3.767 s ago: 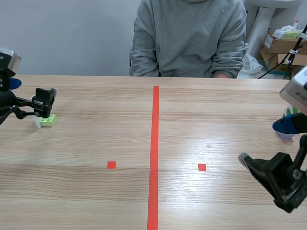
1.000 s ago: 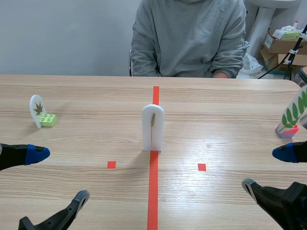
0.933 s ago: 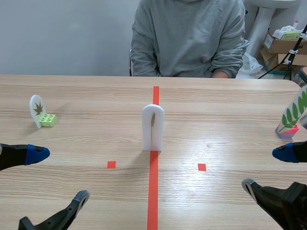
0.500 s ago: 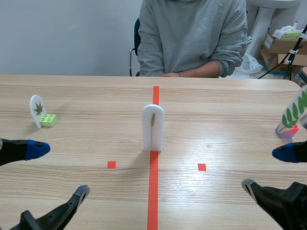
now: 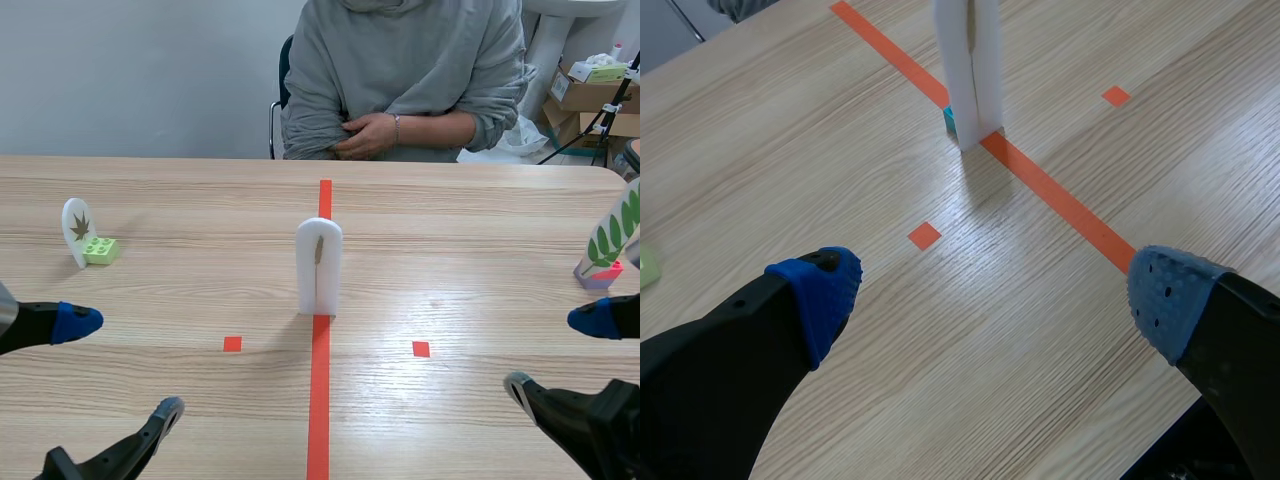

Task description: Do the leaf sorting experiment

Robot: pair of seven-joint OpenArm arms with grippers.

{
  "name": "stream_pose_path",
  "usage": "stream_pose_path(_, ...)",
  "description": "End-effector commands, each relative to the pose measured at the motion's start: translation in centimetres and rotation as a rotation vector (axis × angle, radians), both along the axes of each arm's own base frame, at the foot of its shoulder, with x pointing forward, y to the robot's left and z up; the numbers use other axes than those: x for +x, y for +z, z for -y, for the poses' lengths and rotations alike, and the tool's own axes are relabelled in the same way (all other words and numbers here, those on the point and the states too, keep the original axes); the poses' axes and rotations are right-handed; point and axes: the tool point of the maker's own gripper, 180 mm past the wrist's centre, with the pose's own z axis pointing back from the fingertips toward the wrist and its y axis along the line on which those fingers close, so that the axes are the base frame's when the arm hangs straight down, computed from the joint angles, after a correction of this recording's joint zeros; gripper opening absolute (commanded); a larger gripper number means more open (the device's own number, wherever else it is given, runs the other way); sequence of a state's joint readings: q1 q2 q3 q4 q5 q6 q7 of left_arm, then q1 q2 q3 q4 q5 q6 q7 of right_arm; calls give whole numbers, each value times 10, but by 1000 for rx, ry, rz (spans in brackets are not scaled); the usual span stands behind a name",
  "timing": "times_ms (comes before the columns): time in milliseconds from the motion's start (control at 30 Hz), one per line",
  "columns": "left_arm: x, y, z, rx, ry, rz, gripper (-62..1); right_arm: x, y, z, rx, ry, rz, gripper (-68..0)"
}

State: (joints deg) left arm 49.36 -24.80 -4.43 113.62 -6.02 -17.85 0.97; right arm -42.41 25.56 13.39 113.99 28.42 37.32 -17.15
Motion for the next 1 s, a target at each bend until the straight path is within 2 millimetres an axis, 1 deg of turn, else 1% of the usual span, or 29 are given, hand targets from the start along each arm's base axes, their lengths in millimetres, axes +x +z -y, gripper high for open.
stream_pose_path(0, 3, 10, 3, -20, -4, 31, -41, 6, 10, -3, 15, 11, 35, -165)
stream_pose_path(233, 4, 11, 4, -20, -5, 37, -41, 6, 10, -3, 15, 11, 34, -165)
stream_pose_path(333, 10, 11, 1, -10, -2, 48, -41, 6, 10, -3, 16, 11, 35, -165)
stream_pose_path(500, 22, 2, 2, 7, -55, 39, -41, 6, 10, -3, 15, 11, 35, -165)
stream_pose_path(633, 41, -10, 0, 3, -106, 41, -41, 5, 10, -3, 14, 11, 34, -165)
stream_pose_path(767, 70, -33, -1, -1, -115, 27, -41, 6, 10, -3, 15, 11, 35, -165)
stream_pose_path(833, 85, -46, 3, -6, -132, 11, -41, 6, 10, -3, 15, 11, 35, -165)
stream_pose_path(967, 111, -65, 21, -20, -183, -7, -41, 6, 9, -3, 12, 11, 35, -165)
